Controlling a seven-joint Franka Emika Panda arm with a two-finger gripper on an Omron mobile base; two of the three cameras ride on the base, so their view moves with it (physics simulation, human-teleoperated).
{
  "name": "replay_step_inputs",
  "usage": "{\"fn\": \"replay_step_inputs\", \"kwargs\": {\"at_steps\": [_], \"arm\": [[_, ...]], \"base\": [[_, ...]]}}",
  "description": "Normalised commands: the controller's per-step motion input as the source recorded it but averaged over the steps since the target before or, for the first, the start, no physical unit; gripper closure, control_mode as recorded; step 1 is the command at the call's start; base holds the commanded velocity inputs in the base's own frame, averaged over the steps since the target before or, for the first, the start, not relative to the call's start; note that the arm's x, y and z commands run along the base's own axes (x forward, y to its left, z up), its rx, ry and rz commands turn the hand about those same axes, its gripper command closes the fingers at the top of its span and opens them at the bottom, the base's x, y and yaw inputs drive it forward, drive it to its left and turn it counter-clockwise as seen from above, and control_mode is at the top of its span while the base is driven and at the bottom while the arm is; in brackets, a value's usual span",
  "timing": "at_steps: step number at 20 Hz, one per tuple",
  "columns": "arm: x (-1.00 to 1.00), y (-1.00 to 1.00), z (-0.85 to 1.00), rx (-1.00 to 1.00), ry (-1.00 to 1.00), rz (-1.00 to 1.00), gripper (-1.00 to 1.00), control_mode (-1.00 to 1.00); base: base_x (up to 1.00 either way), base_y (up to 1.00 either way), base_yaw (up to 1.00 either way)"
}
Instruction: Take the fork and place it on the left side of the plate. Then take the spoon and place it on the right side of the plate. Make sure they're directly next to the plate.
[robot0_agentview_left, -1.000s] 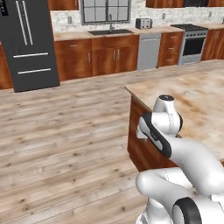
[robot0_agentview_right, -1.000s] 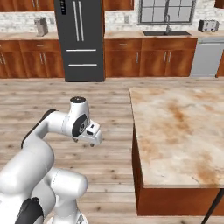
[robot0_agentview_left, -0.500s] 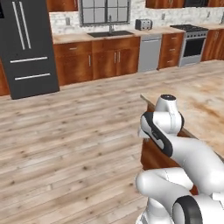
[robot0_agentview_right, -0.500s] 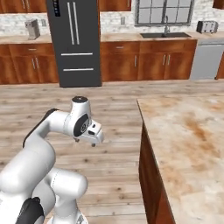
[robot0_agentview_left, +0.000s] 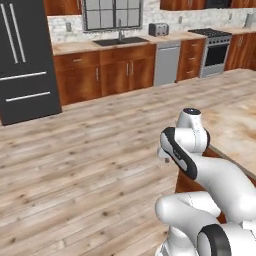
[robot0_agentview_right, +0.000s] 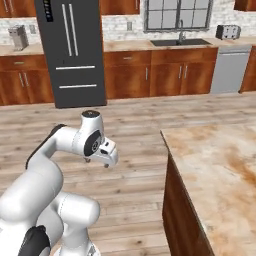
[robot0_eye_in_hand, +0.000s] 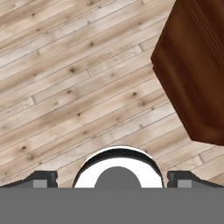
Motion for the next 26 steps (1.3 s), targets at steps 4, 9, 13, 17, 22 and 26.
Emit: {"fn": "replay_step_inputs", "kwargs": {"at_steps": [4, 9, 13, 17, 22, 26], "arm": [[0.0, 0.0, 0.0, 0.0, 0.0, 0.0, -1.0, 1.0], [0.0, 0.0, 0.0, 0.0, 0.0, 0.0, -1.0, 1.0], [0.0, 0.0, 0.0, 0.0, 0.0, 0.0, -1.0, 1.0], [0.0, 0.0, 0.0, 0.0, 0.0, 0.0, -1.0, 1.0], [0.0, 0.0, 0.0, 0.0, 0.0, 0.0, -1.0, 1.0], [0.0, 0.0, 0.0, 0.0, 0.0, 0.0, -1.0, 1.0]], "base": [[0.69, 0.52, -0.23], [0.72, 0.42, -0.33], [0.7, 0.39, -0.38], [0.7, 0.43, -0.33], [0.71, 0.45, -0.29], [0.72, 0.44, -0.28]]}}
